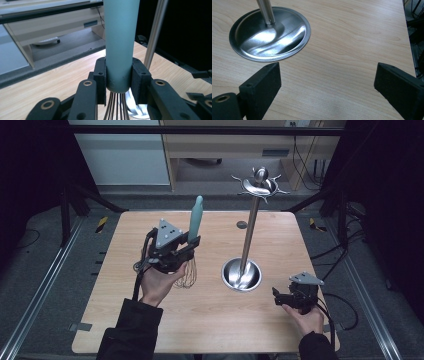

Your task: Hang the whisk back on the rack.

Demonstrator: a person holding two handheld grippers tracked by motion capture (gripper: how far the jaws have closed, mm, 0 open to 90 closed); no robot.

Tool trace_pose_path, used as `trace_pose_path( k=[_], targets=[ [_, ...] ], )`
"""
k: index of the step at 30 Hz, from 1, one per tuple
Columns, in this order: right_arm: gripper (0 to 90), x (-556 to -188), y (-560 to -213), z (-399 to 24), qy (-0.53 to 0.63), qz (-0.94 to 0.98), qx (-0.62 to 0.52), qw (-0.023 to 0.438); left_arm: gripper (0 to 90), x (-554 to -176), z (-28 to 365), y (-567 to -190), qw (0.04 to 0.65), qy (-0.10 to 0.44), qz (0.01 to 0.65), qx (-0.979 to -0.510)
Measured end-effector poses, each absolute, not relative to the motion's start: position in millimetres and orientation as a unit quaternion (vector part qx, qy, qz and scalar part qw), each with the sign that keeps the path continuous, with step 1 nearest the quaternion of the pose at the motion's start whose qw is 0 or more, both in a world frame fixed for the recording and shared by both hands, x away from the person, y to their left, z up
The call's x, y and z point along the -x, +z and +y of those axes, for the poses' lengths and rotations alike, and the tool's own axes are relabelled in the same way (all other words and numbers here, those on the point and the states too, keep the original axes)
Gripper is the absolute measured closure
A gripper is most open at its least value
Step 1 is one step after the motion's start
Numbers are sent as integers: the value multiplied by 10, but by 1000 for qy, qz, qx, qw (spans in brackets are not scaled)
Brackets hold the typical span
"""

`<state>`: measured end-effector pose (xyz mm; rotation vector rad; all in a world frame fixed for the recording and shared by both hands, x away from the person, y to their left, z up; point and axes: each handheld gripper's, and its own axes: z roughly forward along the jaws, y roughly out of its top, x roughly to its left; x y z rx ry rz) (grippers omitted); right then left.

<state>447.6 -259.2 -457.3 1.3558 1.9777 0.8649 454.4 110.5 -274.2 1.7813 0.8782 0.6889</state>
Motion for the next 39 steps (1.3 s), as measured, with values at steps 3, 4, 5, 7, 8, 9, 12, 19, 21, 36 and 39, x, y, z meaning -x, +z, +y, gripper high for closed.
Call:
trace_pose_path(
  k=[3, 4, 5, 7, 8, 9, 12, 19, 21, 36, 39],
  targets=[
    [74, -4473, -4570, -2592, 325, 741, -511, 291, 693, -4553, 1022, -2710, 494, 288, 358, -738],
    [74, -4473, -4569, -2591, 326, 740, -511, 291, 693, -4565, 1002, -2700, 494, 293, 352, -739],
    [74, -4474, -4570, -2593, 326, 741, -511, 291, 693, -4565, 1002, -2700, 494, 293, 352, -739],
    [74, -4475, -4570, -2595, 326, 741, -510, 291, 693, -4555, 927, -2691, 495, 274, 356, -743],
    [74, -4475, -4570, -2595, 326, 741, -510, 291, 693, -4550, 905, -2690, 497, 269, 357, -744],
    [74, -4476, -4570, -2596, 326, 741, -510, 292, 693, -4551, 896, -2688, 497, 271, 356, -744],
    [74, -4477, -4570, -2596, 327, 740, -510, 292, 693, -4540, 854, -2692, 499, 270, 351, -745],
    [74, -4476, -4568, -2596, 327, 740, -510, 293, 693, -4469, 733, -2686, 513, 259, 324, -751],
    [74, -4474, -4568, -2594, 327, 739, -511, 292, 693, -4452, 699, -2675, 517, 255, 317, -754],
    [75, -4478, -4572, -2590, 325, 742, -508, 293, 693, -4540, 683, -2597, 496, 292, 336, -746],
    [75, -4479, -4573, -2590, 325, 742, -509, 292, 693, -4597, 660, -2578, 494, 294, 343, -743]
  ],
)
